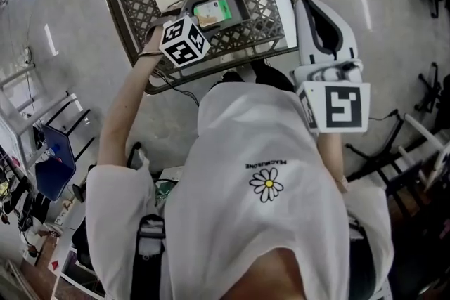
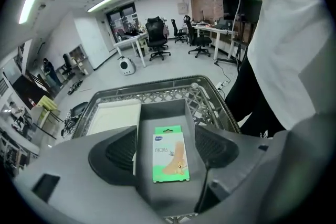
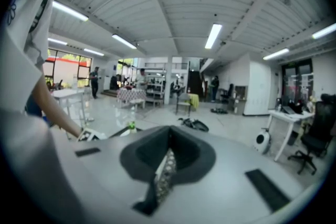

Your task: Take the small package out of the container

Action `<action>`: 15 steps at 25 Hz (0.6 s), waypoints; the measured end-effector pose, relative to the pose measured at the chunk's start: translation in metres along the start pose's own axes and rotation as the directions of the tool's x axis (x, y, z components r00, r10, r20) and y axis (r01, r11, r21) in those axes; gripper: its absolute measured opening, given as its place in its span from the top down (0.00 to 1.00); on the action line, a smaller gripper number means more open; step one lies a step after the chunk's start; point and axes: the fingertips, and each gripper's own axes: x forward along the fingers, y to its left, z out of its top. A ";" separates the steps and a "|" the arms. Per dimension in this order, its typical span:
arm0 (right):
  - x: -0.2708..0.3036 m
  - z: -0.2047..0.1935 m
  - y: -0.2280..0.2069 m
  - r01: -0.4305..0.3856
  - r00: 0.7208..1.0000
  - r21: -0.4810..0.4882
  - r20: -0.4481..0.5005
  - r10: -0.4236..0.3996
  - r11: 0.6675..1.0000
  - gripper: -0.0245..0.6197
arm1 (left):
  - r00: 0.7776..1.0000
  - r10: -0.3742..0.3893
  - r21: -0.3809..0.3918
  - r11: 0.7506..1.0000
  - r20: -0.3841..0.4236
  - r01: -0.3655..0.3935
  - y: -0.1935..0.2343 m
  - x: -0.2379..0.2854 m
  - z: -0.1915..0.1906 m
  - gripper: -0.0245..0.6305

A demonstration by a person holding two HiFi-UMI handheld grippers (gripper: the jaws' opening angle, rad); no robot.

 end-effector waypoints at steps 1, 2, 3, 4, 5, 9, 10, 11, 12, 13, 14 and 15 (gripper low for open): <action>-0.001 -0.003 -0.001 0.008 1.000 -0.001 -0.008 -0.008 1.000 0.91 | 1.000 -0.015 -0.003 1.000 -0.020 0.015 -0.002 0.007 -0.007 0.44; -0.002 -0.005 -0.003 0.016 1.000 -0.002 -0.015 -0.016 1.000 0.91 | 0.999 -0.031 -0.010 0.999 -0.041 0.030 -0.003 0.014 -0.014 0.44; -0.004 -0.008 -0.004 0.023 0.999 -0.003 -0.022 -0.023 1.000 0.91 | 0.997 -0.046 -0.020 0.999 -0.063 0.045 -0.005 0.020 -0.021 0.44; -0.004 -0.011 -0.006 0.030 0.999 -0.003 -0.029 -0.030 1.000 0.91 | 0.995 -0.061 -0.030 0.998 -0.085 0.059 -0.006 0.026 -0.028 0.44; -0.005 -0.014 -0.008 0.037 0.999 -0.001 -0.035 -0.037 0.999 0.91 | 0.992 -0.074 -0.039 0.997 -0.104 0.070 -0.007 0.031 -0.034 0.44; -0.007 -0.022 -0.015 0.061 0.997 0.010 -0.056 -0.060 0.998 0.91 | 0.982 -0.094 -0.052 0.995 -0.165 0.087 -0.006 0.044 -0.052 0.44; -0.008 -0.023 -0.015 0.064 0.996 0.011 -0.059 -0.063 0.998 0.91 | 0.979 -0.099 -0.057 0.994 -0.180 0.090 -0.006 0.047 -0.056 0.44; -0.009 -0.024 -0.016 0.065 0.996 0.010 -0.060 -0.065 0.998 0.91 | 0.975 -0.106 -0.064 0.993 -0.195 0.095 -0.006 0.049 -0.059 0.44; -0.009 -0.024 -0.016 0.066 0.996 0.009 -0.061 -0.065 0.998 0.91 | 0.971 -0.115 -0.070 0.992 -0.211 0.103 -0.007 0.051 -0.062 0.44; -0.010 -0.025 -0.016 0.066 0.996 0.007 -0.064 -0.065 0.998 0.91 | 0.966 -0.126 -0.074 0.991 -0.226 0.112 -0.008 0.054 -0.065 0.44; -0.010 -0.027 -0.015 0.064 0.996 0.005 -0.070 -0.063 0.998 0.91 | 0.960 -0.137 -0.074 0.990 -0.243 0.123 -0.009 0.056 -0.068 0.44; -0.010 -0.029 -0.015 0.060 0.995 0.003 -0.076 -0.060 0.998 0.91 | 0.954 -0.146 -0.070 0.989 -0.261 0.133 -0.011 0.059 -0.070 0.44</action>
